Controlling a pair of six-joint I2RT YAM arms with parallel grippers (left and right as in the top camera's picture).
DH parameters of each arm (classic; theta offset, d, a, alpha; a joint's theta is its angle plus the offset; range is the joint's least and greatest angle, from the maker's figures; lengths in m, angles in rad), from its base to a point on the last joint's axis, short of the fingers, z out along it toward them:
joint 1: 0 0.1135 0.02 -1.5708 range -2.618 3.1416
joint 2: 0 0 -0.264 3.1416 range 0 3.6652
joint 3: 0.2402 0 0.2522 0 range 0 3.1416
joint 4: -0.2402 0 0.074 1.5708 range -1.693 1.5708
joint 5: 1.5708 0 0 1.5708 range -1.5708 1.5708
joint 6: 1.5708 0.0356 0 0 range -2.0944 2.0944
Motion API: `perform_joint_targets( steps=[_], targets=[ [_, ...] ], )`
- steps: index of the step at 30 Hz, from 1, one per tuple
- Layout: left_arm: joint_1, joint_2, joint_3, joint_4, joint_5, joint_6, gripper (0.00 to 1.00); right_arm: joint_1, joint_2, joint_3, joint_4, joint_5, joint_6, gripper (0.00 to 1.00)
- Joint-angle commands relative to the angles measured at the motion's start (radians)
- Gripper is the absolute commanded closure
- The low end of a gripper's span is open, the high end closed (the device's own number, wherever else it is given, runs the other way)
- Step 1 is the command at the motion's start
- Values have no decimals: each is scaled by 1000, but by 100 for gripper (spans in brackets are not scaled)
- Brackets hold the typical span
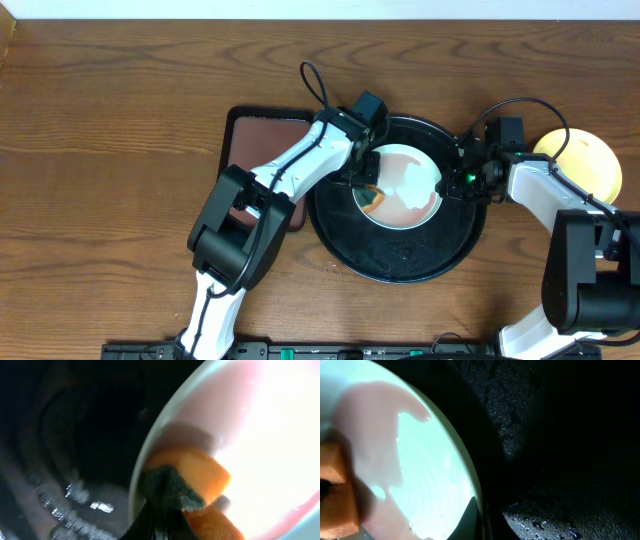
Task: Clean dirty plates on tray and stack at the side
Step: 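Scrub the pale green plate with the sponge while right gripper holds rim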
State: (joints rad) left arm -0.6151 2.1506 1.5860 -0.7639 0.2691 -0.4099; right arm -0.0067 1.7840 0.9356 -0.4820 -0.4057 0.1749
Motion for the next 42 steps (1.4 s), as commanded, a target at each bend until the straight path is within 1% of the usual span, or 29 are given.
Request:
perform_joint_targets(
  steps=[1, 5, 9, 15, 18, 19, 20, 22, 24, 27, 31, 34, 38, 42],
  targets=[
    [-24, 13, -24, 90, 56, 9, 93, 2, 15, -7, -4, 64, 8, 99],
    [-75, 24, -26, 237, 51, -5, 93, 2, 15, -7, -5, 64, 8, 99],
    [-103, 50, -26, 344, 45, -114, 93, 2, 15, -7, -5, 64, 7, 99],
    [-109, 100, -26, 385, 80, -135, 93, 2, 15, -7, -4, 64, 7, 99],
    [-109, 103, -26, 401, 100, -124, 93, 2, 15, -7, -5, 64, 8, 99],
    [-106, 103, -26, 436, 82, -72, 92, 2, 15, -7, -4, 64, 8, 99],
    [-101, 103, -26, 448, 50, -45, 93, 2, 15, -7, -4, 64, 8, 99],
    [-86, 103, -26, 447, -30, -23, 93, 2, 15, -7, -5, 64, 7, 99],
    [-61, 103, -26, 436, -82, 22, 93, 2, 15, -7, -8, 64, 7, 99],
    [-21, 103, -26, 397, -160, 58, 92, 2, 15, -7, -11, 64, 7, 99],
    [32, 101, -19, 318, -203, 111, 92, 2, 15, -7, -11, 64, 8, 99],
    [54, 90, 4, 217, -240, 111, 92, 2, 15, -7, -10, 64, 8, 99],
    [59, 64, 27, 74, -241, 109, 93, 2, 15, -7, -8, 64, 13, 99],
    [58, 36, 28, -43, -241, 54, 93, 1, 15, -7, -8, 64, 36, 99]
  ],
)
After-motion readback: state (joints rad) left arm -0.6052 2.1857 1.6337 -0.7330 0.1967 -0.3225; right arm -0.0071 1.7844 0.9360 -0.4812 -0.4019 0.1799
